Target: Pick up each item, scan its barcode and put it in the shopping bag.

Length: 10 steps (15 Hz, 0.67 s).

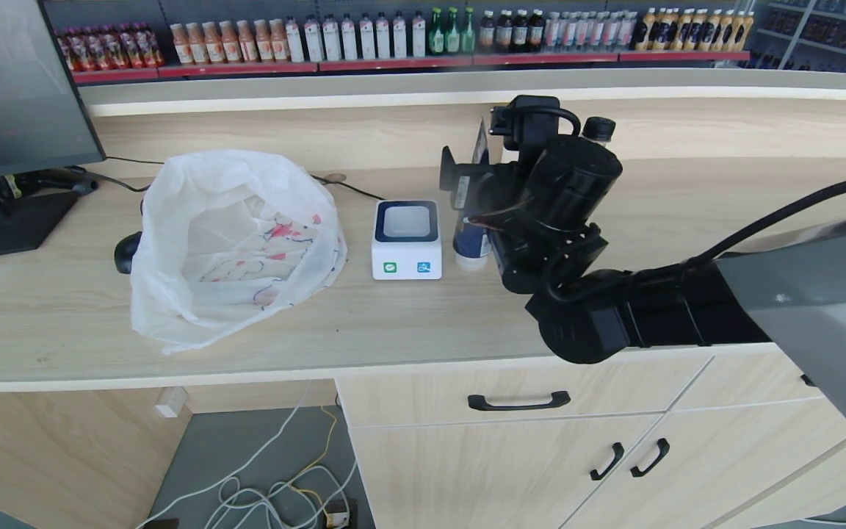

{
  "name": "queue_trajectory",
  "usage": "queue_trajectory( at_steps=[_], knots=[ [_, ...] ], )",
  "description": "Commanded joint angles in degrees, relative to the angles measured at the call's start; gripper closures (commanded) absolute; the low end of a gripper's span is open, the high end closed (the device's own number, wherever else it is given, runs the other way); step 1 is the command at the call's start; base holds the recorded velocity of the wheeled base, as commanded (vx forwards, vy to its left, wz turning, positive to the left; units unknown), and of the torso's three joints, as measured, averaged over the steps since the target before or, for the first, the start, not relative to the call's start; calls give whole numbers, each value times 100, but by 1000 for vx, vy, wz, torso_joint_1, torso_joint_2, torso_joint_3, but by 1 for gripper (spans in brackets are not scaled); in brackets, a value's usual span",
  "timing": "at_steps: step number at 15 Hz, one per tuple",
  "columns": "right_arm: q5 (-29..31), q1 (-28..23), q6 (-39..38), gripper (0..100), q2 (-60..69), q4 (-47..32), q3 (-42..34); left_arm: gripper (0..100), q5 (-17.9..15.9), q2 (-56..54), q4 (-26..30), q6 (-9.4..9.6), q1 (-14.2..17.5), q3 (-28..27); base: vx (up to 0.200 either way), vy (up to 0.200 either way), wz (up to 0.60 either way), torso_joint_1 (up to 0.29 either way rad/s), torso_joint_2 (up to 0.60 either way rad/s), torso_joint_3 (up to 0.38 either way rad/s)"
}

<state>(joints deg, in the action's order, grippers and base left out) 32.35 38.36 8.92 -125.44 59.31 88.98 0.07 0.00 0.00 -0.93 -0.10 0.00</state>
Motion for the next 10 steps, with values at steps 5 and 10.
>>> queue_trajectory(
  at_steps=[5,10],
  knots=[
    [236,119,-13,0,-226,195,5,0,1,0,0,-4,1,0,0,0,0,0,0,0],
    [368,154,-13,0,-446,538,-3,0,1,0,0,-4,1,0,0,0,0,0,0,0]
  ],
)
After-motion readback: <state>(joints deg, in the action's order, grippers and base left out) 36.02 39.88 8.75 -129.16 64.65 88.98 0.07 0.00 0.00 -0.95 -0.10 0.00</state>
